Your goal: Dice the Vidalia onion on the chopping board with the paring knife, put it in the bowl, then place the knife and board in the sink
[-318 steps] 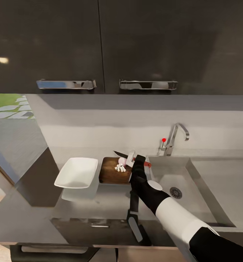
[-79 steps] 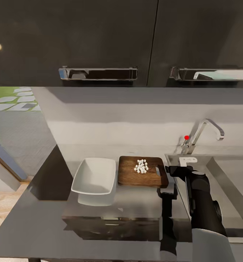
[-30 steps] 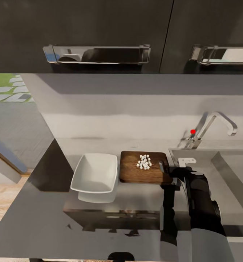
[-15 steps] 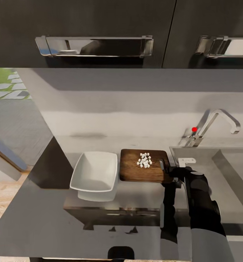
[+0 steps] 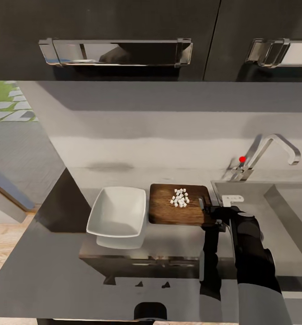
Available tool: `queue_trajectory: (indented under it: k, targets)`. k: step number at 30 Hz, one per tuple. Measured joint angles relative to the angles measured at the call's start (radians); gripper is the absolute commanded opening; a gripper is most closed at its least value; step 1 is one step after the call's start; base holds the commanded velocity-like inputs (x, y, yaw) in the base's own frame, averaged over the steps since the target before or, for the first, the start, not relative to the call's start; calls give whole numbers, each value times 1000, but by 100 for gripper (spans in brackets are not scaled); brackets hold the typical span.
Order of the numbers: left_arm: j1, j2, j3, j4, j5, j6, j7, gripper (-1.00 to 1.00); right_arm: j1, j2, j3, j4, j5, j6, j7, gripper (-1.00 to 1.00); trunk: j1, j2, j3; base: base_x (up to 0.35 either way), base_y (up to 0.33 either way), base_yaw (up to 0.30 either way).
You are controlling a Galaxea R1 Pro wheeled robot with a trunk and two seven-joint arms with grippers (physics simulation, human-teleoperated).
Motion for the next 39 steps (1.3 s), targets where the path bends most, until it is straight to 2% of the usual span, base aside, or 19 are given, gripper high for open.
queue_trajectory:
  k: [5, 6, 11, 21, 24, 39]
  targets:
    - [0, 0, 0, -1, 0, 0, 0, 100, 0, 1, 0, 2, 4, -1, 0, 100, 0, 0, 0, 0, 0, 0]
    - [0, 0, 0, -1, 0, 0, 0, 100, 0, 2, 0, 2, 6, -1, 1, -100, 0, 0, 0, 0, 0, 0]
    - [0, 0, 0, 1, 0, 0, 0, 100, 0, 3, 0, 5, -5, 1, 1, -100, 0, 0, 0, 0, 0, 0]
    - [0, 0, 0, 2, 0, 1, 0, 100, 0, 3, 0, 8, 6, -1, 1, -100, 0, 0, 1, 0, 0, 0]
    - [0, 0, 0, 2, 0, 1, 0, 100, 0, 3, -1, 9, 27, -4, -1, -100, 0, 0, 5, 0, 0, 0]
    - [0, 0, -1, 1, 0, 0, 0, 100, 0, 3, -1, 8, 23, -3, 1, -100, 0, 0, 29, 0, 0, 0]
